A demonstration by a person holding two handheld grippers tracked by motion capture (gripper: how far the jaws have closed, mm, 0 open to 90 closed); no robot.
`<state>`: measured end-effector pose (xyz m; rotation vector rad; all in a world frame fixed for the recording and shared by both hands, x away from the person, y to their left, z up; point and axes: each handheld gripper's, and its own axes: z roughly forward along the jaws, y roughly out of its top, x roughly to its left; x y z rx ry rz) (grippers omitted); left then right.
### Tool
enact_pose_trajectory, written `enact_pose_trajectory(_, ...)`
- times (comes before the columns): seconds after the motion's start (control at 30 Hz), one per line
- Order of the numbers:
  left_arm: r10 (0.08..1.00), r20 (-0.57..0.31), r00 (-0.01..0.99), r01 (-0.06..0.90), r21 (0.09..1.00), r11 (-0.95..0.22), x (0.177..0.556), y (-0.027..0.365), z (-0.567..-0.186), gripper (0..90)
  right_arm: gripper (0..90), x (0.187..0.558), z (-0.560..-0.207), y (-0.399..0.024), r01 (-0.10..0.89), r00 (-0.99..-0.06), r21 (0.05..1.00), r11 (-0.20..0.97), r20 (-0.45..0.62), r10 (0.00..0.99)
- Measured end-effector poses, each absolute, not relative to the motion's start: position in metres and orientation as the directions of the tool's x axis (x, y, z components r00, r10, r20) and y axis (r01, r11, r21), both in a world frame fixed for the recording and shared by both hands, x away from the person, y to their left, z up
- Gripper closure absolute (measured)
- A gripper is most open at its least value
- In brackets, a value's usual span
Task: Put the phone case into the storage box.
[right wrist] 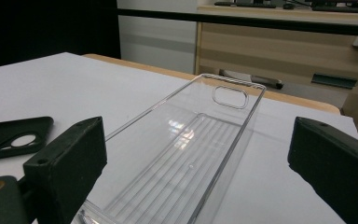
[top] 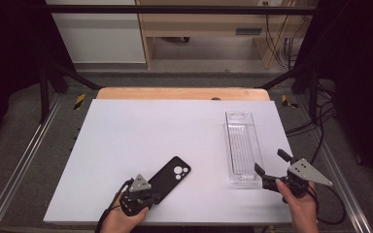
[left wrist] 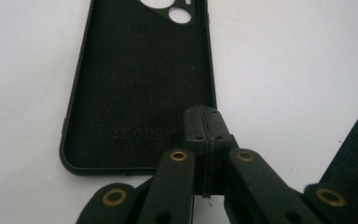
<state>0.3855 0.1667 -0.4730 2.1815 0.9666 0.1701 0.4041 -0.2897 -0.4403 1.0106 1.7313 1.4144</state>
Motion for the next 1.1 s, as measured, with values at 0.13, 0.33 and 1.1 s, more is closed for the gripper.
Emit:
enact_pose_trajectory(0.13,0.686,-0.158,0.711,0.585,0.674,-0.451,0.385,0.167,-0.473,90.0,4.8,0.404,-0.440,-0.290,0.151,-0.472,0.983,0.109,-0.025,0.881)
enact_pose_trajectory(0.33,0.683,-0.119,0.720,0.556,0.688,-0.466,0.388,0.162,-0.470,90.0,4.8,0.404,-0.440,-0.291,0.145,-0.466,0.983,0.113,-0.033,0.884)
enact_pose_trajectory(1.1,0.816,0.011,0.577,0.385,0.878,-0.283,0.403,0.187,-0.447,41.4,4.7,0.395,-0.433,-0.271,0.112,-0.483,0.983,0.147,-0.075,0.872)
